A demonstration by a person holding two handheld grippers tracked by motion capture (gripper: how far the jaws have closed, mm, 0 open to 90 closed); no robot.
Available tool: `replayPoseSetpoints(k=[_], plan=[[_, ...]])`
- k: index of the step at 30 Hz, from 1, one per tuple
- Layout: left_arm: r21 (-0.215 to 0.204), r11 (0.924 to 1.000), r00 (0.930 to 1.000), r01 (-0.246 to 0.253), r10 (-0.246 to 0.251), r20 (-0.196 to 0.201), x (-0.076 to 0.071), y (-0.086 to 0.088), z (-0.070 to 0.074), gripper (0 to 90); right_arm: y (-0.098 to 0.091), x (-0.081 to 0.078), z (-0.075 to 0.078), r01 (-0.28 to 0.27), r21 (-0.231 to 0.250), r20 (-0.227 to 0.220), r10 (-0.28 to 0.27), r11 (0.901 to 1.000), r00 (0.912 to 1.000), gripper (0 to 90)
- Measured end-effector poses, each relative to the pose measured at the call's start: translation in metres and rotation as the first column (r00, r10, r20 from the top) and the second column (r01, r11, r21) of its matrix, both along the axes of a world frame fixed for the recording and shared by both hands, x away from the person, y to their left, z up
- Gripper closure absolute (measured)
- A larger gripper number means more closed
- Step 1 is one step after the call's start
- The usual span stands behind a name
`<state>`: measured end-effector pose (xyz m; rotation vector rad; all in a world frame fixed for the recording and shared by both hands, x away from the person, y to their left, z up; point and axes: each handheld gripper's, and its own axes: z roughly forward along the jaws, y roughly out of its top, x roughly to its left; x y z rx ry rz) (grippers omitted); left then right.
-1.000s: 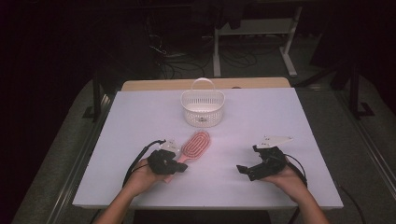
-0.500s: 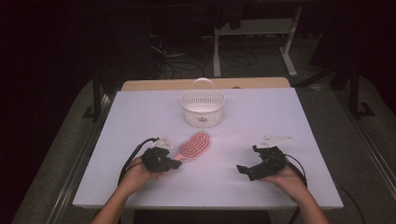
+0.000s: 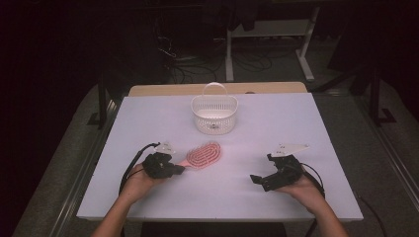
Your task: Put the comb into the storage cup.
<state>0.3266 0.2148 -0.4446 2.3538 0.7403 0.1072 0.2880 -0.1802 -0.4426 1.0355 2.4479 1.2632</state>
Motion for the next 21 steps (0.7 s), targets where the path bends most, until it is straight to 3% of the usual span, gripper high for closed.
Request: replayPoseSetpoints(k=[3, 6, 7, 11, 14, 21], plan=[[0.001, 1.0000, 1.0000, -0.001, 0.001, -0.001, 0.000, 0.000, 0.000, 90.0, 0.000, 0.000, 0.000, -0.001, 0.000, 0.002, 0.001, 1.0000, 1.0000, 0.0], [-0.033, 0.9994, 0.9999, 0.006, -0.007, -0.009, -0.001, 0.001, 0.002, 90.0, 0.000, 0.000, 0.000, -0.004, -0.002, 0.000, 0.004, 1.0000, 1.0000, 0.0], [-0.063, 0.9980, 0.9999, 0.012, -0.012, -0.009, -0.002, 0.003, 0.005, 89.4, 0.000, 0.000, 0.000, -0.005, -0.002, 0.000, 0.005, 1.0000, 1.0000, 0.0], [-0.098, 0.9950, 0.9999, 0.016, -0.016, -0.003, -0.004, 0.007, 0.010, 82.4, 0.000, 0.000, 0.000, -0.007, -0.001, 0.001, 0.007, 1.0000, 1.0000, 0.0], [-0.150, 0.9887, 0.9999, 0.008, -0.006, 0.013, -0.006, 0.015, 0.017, 75.8, 0.001, 0.000, 0.000, -0.009, -0.001, 0.000, 0.009, 1.0000, 1.0000, 0.0], [-0.191, 0.9815, 0.9984, -0.009, 0.020, 0.054, -0.011, 0.031, 0.024, 57.8, 0.002, 0.000, 0.000, -0.012, 0.001, -0.003, 0.012, 0.9999, 0.9999, 0.0]])
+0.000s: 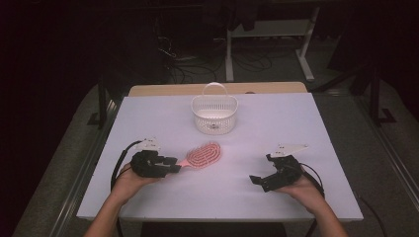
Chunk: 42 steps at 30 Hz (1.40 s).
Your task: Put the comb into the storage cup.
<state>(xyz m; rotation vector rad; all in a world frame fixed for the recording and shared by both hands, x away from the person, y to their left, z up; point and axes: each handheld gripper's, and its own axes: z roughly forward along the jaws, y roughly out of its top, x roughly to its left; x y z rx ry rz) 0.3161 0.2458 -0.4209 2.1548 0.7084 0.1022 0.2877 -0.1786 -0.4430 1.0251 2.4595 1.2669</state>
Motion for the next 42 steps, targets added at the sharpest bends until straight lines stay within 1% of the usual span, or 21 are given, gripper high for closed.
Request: replayPoseSetpoints(k=[2, 3, 5, 6, 8, 9, 10, 11, 12, 13, 14, 15, 16, 19, 21, 22, 23, 26, 36, 38, 42], plan=[[-0.005, 1.0000, 1.0000, -0.005, 0.005, 0.005, 0.000, 0.003, 0.000, 53.0, 0.000, 0.000, 0.000, -0.001, 0.001, 0.001, 0.001, 1.0000, 1.0000, 0.0], [-0.019, 0.9997, 0.9998, -0.018, 0.018, 0.010, -0.001, 0.008, 0.000, 50.2, 0.000, 0.000, 0.000, -0.001, 0.001, 0.001, 0.001, 1.0000, 1.0000, 0.0], [-0.025, 0.9994, 0.9996, -0.026, 0.026, 0.013, -0.002, 0.010, 0.000, 45.7, 0.001, 0.000, 0.000, -0.001, 0.001, 0.001, 0.001, 1.0000, 1.0000, 0.0], [-0.037, 0.9988, 0.9993, -0.032, 0.033, 0.016, -0.003, 0.016, 0.000, 44.1, 0.001, 0.000, 0.000, -0.004, 0.001, 0.004, 0.004, 1.0000, 1.0000, 0.0], [-0.042, 0.9985, 0.9991, -0.036, 0.037, 0.021, -0.004, 0.018, 0.000, 42.3, 0.001, 0.000, 0.000, -0.005, 0.001, 0.004, 0.005, 1.0000, 1.0000, 0.0], [-0.054, 0.9980, 0.9990, -0.031, 0.033, 0.029, -0.006, 0.023, 0.001, 38.8, 0.001, 0.000, 0.000, -0.004, 0.000, 0.004, 0.004, 1.0000, 1.0000, 0.0], [-0.054, 0.9980, 0.9990, -0.031, 0.033, 0.029, -0.006, 0.023, 0.001, 37.2, 0.001, 0.000, 0.000, -0.004, 0.000, 0.003, 0.004, 1.0000, 1.0000, 0.0], [-0.072, 0.9969, 0.9983, -0.030, 0.034, 0.047, -0.008, 0.027, 0.001, 35.2, 0.001, 0.000, 0.000, -0.004, 0.000, 0.002, 0.004, 1.0000, 1.0000, 0.0], [-0.072, 0.9969, 0.9983, -0.030, 0.034, 0.047, -0.008, 0.027, 0.001, 33.5, 0.001, 0.000, 0.000, -0.004, 0.000, 0.002, 0.004, 1.0000, 1.0000, 0.0], [-0.081, 0.9963, 0.9976, -0.030, 0.035, 0.059, -0.009, 0.028, 0.001, 31.1, 0.001, 0.000, 0.000, -0.004, 0.001, 0.001, 0.004, 1.0000, 1.0000, 0.0], [-0.100, 0.9945, 0.9967, -0.034, 0.041, 0.070, -0.010, 0.031, 0.001, 27.6, 0.001, 0.000, 0.000, -0.004, 0.000, 0.001, 0.004, 1.0000, 1.0000, 0.0], [-0.100, 0.9945, 0.9967, -0.034, 0.041, 0.070, -0.010, 0.031, 0.001, 23.2, 0.001, 0.000, 0.000, -0.004, 0.000, 0.001, 0.004, 1.0000, 1.0000, 0.0], [-0.115, 0.9929, 0.9959, -0.030, 0.040, 0.081, -0.010, 0.033, -0.001, 18.7, 0.002, 0.001, -0.001, -0.005, 0.000, 0.000, 0.005, 1.0000, 1.0000, 0.0], [-0.124, 0.9917, 0.9957, -0.035, 0.045, 0.081, -0.011, 0.035, -0.005, 9.0, 0.002, 0.000, -0.001, -0.006, 0.000, -0.001, 0.006, 1.0000, 1.0000, 0.0], [-0.123, 0.9922, 0.9961, -0.023, 0.034, 0.082, -0.011, 0.035, -0.007, 2.1, 0.002, 0.000, -0.001, -0.004, 0.000, -0.001, 0.004, 1.0000, 1.0000, 0.0], [-0.123, 0.9922, 0.9961, -0.023, 0.034, 0.082, -0.011, 0.035, -0.007, 1.8, 0.002, 0.000, -0.001, -0.004, 0.000, 0.001, 0.004, 1.0000, 1.0000, 0.0], [-0.117, 0.9928, 0.9953, -0.025, 0.035, 0.090, -0.012, 0.035, -0.007, 0.0, 0.002, 0.000, -0.001, -0.004, 0.000, 0.001, 0.004, 1.0000, 1.0000, 0.0], [-0.118, 0.9925, 0.9926, -0.031, 0.044, 0.114, -0.013, 0.034, -0.005, 0.0, 0.001, 0.001, -0.001, -0.001, 0.001, 0.000, 0.001, 1.0000, 1.0000, 0.0], [-0.129, 0.9909, 0.9919, -0.036, 0.051, 0.117, -0.013, 0.036, -0.005, 0.0, 0.001, 0.001, -0.001, 0.001, 0.003, 0.000, -0.001, 1.0000, 1.0000, 0.0], [-0.128, 0.9913, 0.9917, -0.029, 0.044, 0.121, -0.013, 0.036, -0.005, 0.0, 0.001, 0.001, -0.001, -0.001, 0.001, -0.001, 0.001, 1.0000, 1.0000, 0.0], [-0.126, 0.9914, 0.9915, -0.034, 0.049, 0.120, -0.013, 0.035, -0.005, 0.0, 0.001, 0.001, -0.001, -0.002, 0.000, 0.000, 0.002, 1.0000, 1.0000, 0.0]])
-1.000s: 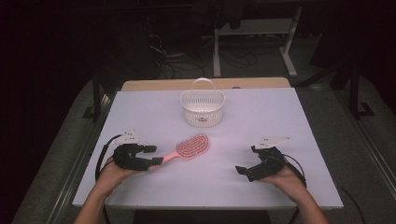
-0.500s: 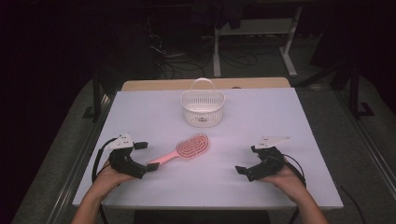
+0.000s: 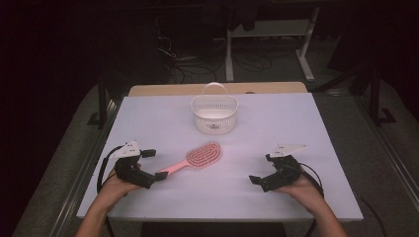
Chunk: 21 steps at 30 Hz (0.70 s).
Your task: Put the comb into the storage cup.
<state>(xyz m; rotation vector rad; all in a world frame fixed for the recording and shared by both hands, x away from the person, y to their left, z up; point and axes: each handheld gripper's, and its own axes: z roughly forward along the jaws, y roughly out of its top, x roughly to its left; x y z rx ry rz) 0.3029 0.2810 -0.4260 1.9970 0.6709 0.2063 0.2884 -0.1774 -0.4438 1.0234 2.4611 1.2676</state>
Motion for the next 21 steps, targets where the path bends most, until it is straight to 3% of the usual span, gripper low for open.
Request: replayPoseSetpoints(k=[10, 21], plan=[[-0.023, 0.9997, 0.9999, -0.013, 0.013, -0.008, 0.004, 0.001, 0.007, 0.0, 0.000, 0.000, 0.000, -0.004, -0.002, 0.001, 0.004, 1.0000, 1.0000, 0.0], [-0.030, 0.9995, 0.9999, 0.007, -0.007, -0.010, 0.010, -0.004, 0.016, 0.0, 0.000, -0.001, 0.000, -0.005, -0.001, 0.000, 0.005, 1.0000, 1.0000, 0.0]])
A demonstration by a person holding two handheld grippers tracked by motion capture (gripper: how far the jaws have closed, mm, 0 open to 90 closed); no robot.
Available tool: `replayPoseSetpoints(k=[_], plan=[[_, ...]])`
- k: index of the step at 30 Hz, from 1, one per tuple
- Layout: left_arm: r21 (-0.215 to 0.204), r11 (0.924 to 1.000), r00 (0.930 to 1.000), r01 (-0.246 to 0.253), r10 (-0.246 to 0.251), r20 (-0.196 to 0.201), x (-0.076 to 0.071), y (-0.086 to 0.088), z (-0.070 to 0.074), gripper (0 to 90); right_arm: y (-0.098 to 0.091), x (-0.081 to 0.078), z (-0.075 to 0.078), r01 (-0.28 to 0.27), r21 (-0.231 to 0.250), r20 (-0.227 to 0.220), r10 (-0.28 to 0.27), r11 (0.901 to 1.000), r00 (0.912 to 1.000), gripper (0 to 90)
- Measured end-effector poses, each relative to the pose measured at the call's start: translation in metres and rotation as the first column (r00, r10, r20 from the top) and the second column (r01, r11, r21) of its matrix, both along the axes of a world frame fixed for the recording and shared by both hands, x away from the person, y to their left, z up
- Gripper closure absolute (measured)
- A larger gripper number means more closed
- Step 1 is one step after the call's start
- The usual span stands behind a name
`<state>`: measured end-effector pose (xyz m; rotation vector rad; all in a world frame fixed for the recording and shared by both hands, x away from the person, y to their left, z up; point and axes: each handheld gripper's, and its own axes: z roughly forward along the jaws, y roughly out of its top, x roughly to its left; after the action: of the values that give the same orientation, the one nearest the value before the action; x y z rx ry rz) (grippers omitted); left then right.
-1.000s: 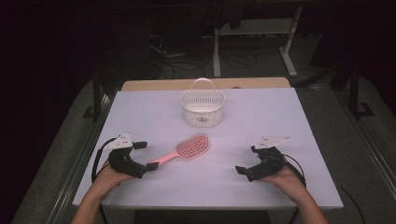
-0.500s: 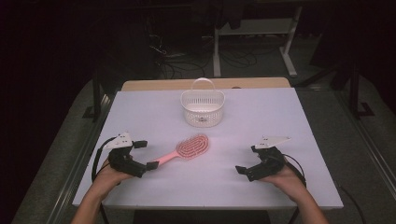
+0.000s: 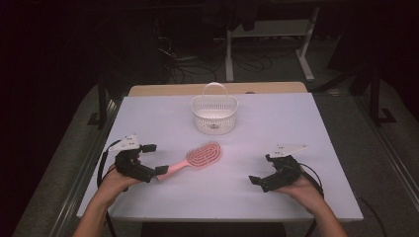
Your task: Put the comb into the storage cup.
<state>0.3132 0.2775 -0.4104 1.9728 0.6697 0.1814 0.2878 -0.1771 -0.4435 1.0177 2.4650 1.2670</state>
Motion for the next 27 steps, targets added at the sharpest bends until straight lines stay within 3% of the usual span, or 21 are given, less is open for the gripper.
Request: replayPoseSetpoints(k=[8, 27], plan=[[0.012, 0.9996, 0.9997, 0.024, -0.024, 0.004, 0.005, -0.008, 0.005, 0.0, -0.001, 0.000, 0.000, 0.002, 0.005, -0.001, -0.002, 1.0000, 1.0000, 0.0], [0.015, 0.9997, 0.9995, 0.020, -0.021, 0.023, 0.013, -0.016, 0.013, 0.0, 0.000, 0.000, 0.000, 0.002, 0.007, -0.004, -0.002, 1.0000, 1.0000, 0.0]])
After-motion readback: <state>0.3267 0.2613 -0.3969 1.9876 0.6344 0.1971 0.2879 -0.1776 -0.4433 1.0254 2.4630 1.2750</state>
